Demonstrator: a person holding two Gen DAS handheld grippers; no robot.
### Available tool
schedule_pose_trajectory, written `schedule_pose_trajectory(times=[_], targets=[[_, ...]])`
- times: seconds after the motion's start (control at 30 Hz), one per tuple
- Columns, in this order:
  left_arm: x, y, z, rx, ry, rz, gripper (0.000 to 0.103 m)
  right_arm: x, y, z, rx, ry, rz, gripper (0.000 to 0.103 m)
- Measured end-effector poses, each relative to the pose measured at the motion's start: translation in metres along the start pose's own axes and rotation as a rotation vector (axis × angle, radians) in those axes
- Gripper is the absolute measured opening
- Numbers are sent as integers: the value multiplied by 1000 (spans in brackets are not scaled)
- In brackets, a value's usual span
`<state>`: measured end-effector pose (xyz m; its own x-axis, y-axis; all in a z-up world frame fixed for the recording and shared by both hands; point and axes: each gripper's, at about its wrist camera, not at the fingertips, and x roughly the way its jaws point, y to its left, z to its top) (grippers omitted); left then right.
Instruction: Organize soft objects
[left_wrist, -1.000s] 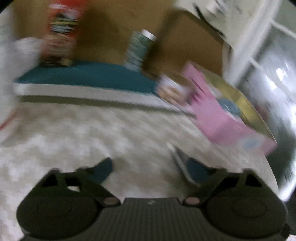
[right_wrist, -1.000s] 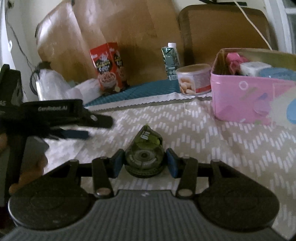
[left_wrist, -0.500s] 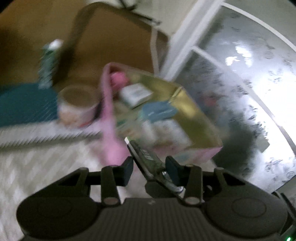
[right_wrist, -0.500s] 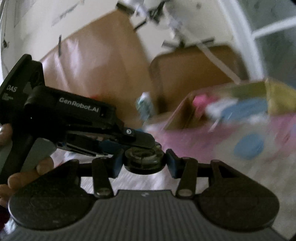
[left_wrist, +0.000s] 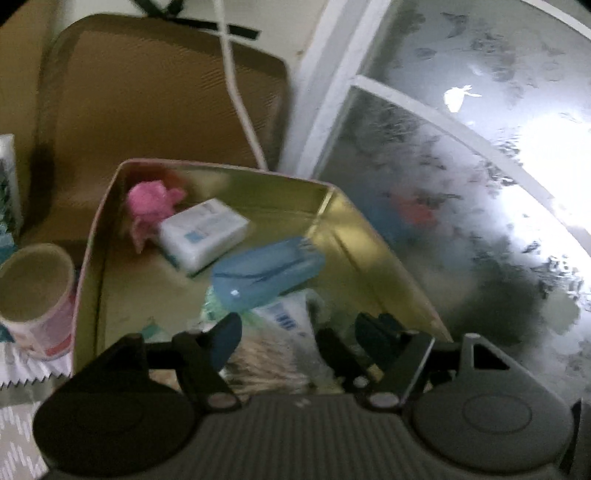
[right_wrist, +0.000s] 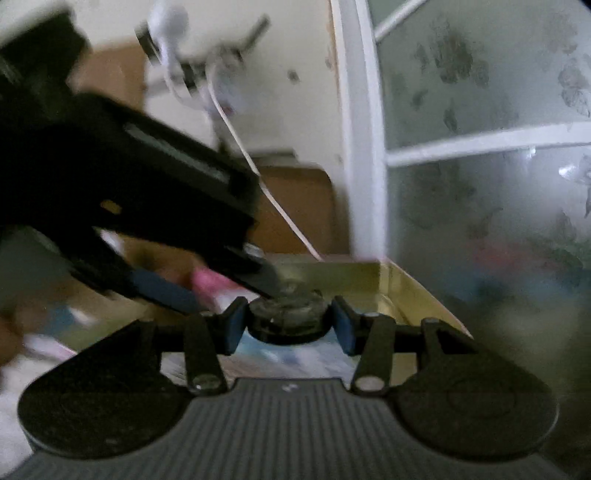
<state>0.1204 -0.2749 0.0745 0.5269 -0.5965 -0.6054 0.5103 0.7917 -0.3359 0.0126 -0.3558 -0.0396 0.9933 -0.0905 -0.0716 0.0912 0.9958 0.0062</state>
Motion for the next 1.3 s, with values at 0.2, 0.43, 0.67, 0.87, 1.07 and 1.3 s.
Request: schedule_pose_trajectory(times=[0.2,0.43,0.67,0.87,1.07,1.3], targets=[[-6,11,-10,47,-16,121,72,0,-27,-8,128,10,17,59],[-24,6,-27,106,-33,210,76,-21,-24,-10,185,-6,24,59],[-60,4,-54,197,-81,312,90,-57,-12,-12,239,-3,4,65],[-88,16,-82,210,-68,364,97,-73,-1,-19,305,69,7,73],[-111,34,-109,200,-43,399,103,-77,5,-19,374,168,18,84],[-129,53,-132,175,-11,424,103,-85,20,-21,404,233,50,89]])
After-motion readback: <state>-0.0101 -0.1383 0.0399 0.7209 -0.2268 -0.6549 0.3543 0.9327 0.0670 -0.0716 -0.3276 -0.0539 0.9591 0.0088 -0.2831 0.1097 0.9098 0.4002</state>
